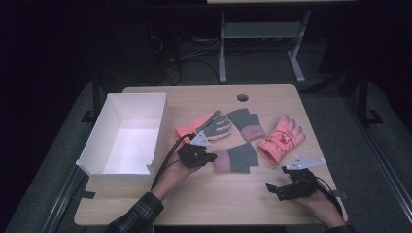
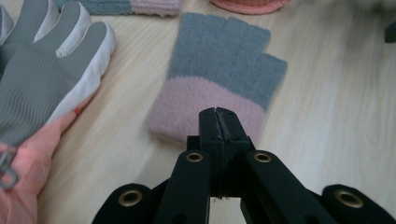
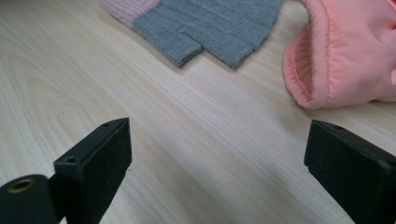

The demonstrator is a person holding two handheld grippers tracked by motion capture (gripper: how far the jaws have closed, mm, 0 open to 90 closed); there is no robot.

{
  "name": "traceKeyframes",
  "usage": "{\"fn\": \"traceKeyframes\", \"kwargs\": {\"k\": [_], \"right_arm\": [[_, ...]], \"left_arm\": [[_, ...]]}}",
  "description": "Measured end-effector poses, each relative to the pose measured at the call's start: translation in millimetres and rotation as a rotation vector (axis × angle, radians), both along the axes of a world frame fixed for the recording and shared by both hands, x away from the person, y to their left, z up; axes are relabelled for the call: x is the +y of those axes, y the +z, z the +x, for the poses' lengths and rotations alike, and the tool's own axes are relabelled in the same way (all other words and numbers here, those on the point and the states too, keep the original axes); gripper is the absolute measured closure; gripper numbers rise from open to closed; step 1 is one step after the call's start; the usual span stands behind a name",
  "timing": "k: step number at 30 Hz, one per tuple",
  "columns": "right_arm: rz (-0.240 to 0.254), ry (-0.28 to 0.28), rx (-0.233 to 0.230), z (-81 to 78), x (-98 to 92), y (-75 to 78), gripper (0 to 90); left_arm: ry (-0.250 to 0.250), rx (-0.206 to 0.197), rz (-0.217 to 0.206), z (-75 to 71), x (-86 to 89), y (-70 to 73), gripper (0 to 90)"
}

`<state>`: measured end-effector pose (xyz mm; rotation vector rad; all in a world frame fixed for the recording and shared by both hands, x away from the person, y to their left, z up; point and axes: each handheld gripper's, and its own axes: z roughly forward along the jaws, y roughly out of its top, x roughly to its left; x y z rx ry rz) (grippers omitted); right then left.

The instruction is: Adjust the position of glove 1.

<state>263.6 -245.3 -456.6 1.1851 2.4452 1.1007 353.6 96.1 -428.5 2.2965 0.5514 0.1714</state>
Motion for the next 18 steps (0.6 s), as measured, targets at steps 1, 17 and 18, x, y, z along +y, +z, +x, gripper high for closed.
{"fn": "traceKeyframes", "kwargs": {"k": [1,17,18], "right_arm": [[0.0,0.0,0.0,0.0,0.0,0.0,7.1],[-0.005,-0.001,-0.002,1.2,-2.0,-1.5,7.1],[-0.004,-0.008,0.007,0.8,-2.1,-1.3,7.1]], "left_arm": [[0.0,0.0,0.0,0.0,0.0,0.0,89.6],[0.004,0.008,0.065,38.8,-28.7,-19.5,89.6],[0.003,0.018,0.072,38.4,-29.0,-21.9,89.6]]}}
